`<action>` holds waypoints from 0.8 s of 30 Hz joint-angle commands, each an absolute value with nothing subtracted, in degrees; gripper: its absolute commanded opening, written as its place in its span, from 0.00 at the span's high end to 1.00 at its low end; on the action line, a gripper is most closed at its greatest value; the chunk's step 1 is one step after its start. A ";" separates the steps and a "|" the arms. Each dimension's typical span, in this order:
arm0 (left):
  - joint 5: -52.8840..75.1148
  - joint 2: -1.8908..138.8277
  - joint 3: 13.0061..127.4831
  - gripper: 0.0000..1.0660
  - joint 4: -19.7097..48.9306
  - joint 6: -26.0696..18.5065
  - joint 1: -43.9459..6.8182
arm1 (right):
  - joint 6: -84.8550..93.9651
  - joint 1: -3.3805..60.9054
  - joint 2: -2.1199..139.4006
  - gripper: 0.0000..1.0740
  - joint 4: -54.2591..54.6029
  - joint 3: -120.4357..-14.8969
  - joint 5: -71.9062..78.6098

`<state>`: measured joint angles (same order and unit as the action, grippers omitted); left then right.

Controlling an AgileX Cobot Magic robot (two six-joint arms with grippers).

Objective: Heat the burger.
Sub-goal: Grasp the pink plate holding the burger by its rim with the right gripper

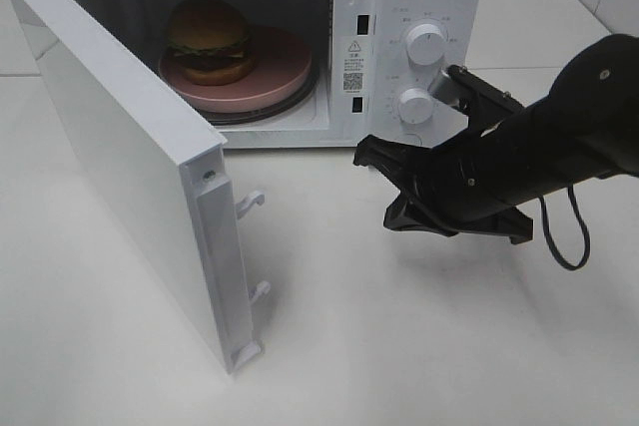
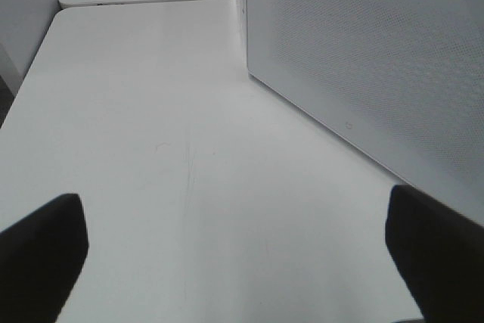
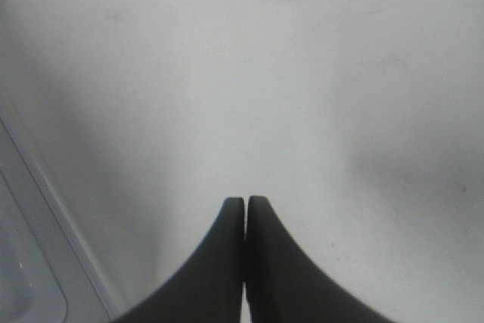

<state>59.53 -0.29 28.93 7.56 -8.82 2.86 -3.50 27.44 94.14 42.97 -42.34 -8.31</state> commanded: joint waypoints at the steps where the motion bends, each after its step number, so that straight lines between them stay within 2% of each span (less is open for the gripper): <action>1: 59.70 -1.38 28.82 0.06 7.85 -8.77 2.86 | 0.40 26.47 93.05 1.00 39.25 -43.89 -13.24; 3: 59.70 -1.38 28.82 0.06 7.85 -8.77 2.86 | 1.03 26.18 92.76 1.00 32.03 -46.52 -19.02; 4: 59.70 -1.38 28.82 0.06 7.85 -8.77 2.86 | 1.03 26.18 92.76 1.00 32.03 -46.52 -19.02; 6: 59.70 -1.38 28.82 0.06 7.85 -8.77 2.86 | 0.97 26.18 92.76 1.00 20.63 -50.53 -27.44; 7: 59.70 -1.38 28.82 0.06 7.85 -8.77 2.86 | 0.97 26.18 92.76 1.00 20.63 -50.53 -27.44; 9: 59.70 -1.38 28.82 0.06 7.85 -8.77 2.86 | 1.89 26.18 92.76 1.00 13.58 -53.51 -33.69; 15: 59.70 -1.38 28.82 0.06 7.85 -8.77 2.86 | 8.77 26.18 92.76 0.99 8.42 -57.35 -40.74; 17: 59.70 -1.38 28.82 0.06 7.85 -8.77 2.86 | 23.09 26.18 92.76 0.99 7.51 -60.05 -45.95; 20: 59.70 -1.38 28.82 0.06 7.85 -8.77 2.86 | 27.56 26.18 92.76 0.99 7.51 -60.62 -47.21; 22: 59.70 -1.38 28.82 0.06 7.85 -8.77 2.86 | 43.60 26.18 92.76 0.99 7.62 -62.34 -50.36; 24: 59.70 -1.38 28.82 0.06 7.85 -8.77 2.86 | 47.78 26.18 92.76 0.98 7.56 -62.57 -50.59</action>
